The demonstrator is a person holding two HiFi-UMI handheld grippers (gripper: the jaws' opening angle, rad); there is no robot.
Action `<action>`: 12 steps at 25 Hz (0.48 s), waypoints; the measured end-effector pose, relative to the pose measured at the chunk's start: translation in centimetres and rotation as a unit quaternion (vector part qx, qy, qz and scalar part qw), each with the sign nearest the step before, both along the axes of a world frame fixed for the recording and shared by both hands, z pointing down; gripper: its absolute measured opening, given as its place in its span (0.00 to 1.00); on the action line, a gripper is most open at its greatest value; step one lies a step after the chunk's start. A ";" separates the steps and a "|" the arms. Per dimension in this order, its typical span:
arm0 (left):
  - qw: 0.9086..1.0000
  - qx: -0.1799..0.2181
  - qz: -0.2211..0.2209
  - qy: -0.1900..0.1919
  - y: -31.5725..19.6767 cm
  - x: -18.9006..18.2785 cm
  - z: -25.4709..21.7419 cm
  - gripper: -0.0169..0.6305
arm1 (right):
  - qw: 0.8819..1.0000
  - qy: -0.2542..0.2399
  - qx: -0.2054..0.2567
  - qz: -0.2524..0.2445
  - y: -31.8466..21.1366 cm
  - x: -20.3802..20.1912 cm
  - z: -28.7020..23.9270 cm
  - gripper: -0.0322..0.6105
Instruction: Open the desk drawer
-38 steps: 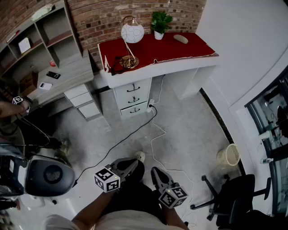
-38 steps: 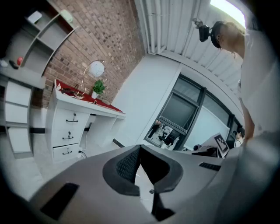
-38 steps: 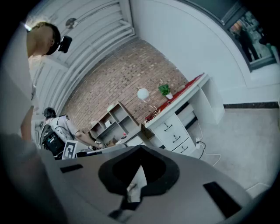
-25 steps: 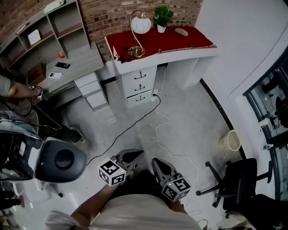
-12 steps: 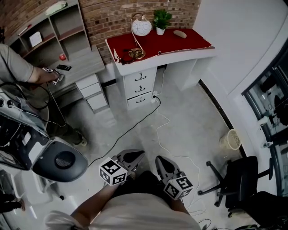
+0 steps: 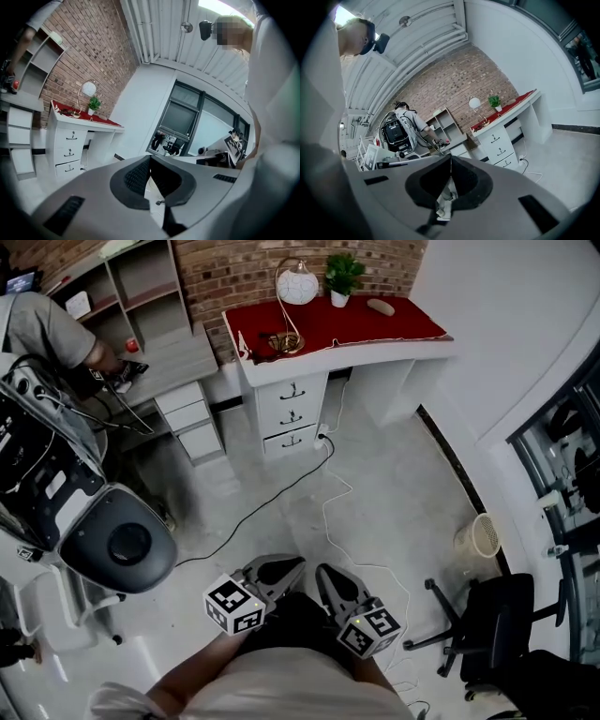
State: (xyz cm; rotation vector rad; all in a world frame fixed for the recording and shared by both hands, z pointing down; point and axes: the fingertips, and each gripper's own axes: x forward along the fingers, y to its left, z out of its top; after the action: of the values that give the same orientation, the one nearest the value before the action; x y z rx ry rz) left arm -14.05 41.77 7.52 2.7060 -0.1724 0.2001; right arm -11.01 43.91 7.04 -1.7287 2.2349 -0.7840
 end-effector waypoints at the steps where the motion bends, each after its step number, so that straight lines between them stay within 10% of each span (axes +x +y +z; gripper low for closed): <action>1: 1.000 -0.001 -0.003 -0.003 0.6 0.0 0.1 0.04 | 1.000 0.001 0.001 -0.007 0.5 -0.1 -0.1 0.08; 12: 0.999 0.032 -0.019 0.002 1.5 0.2 -0.8 0.04 | 1.000 0.010 0.020 0.014 1.6 1.4 0.0 0.08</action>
State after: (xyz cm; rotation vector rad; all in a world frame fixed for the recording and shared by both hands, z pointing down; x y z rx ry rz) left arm -13.88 43.26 6.76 2.7638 -0.2319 0.1812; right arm -9.66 45.55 7.08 -1.7537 2.2183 -0.7148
